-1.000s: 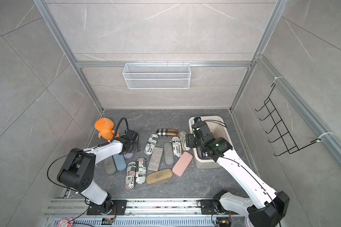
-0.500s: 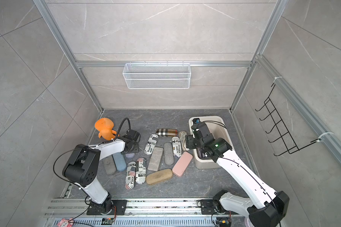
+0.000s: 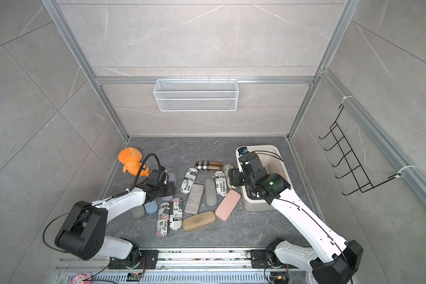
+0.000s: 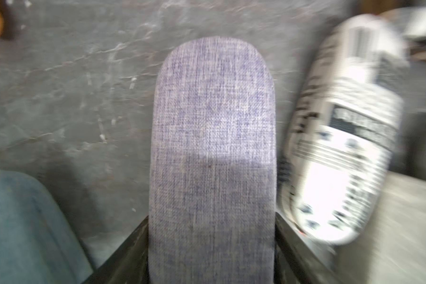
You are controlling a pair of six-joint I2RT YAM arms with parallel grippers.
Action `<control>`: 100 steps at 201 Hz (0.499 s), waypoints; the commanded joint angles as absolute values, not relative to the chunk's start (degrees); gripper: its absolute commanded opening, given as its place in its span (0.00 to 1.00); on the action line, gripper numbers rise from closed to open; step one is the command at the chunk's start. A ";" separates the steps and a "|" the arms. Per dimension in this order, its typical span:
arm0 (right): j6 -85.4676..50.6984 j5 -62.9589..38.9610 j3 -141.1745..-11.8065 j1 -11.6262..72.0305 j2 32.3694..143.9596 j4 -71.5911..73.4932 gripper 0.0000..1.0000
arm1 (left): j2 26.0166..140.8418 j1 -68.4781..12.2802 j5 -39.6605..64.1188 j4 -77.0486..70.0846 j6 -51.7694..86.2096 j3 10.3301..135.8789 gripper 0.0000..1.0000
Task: Put the glasses cases into the storage boxes
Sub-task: Pick up the glasses case at the center of the board.
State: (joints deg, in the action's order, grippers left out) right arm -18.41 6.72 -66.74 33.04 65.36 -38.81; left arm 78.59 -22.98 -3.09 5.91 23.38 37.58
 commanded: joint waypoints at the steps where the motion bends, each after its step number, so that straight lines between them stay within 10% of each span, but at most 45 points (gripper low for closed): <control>1: -20.73 3.11 -68.84 33.51 65.22 -35.09 0.67 | 69.21 -24.47 6.33 -6.78 23.10 35.34 0.67; 100: -33.45 -8.37 -61.90 36.41 64.04 -14.54 0.61 | 58.14 -41.72 1.44 -24.21 26.17 31.68 0.67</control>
State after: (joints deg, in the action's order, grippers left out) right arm -29.74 -6.04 -63.57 35.46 65.01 -20.58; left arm 56.47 -39.11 3.44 -17.08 25.52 29.95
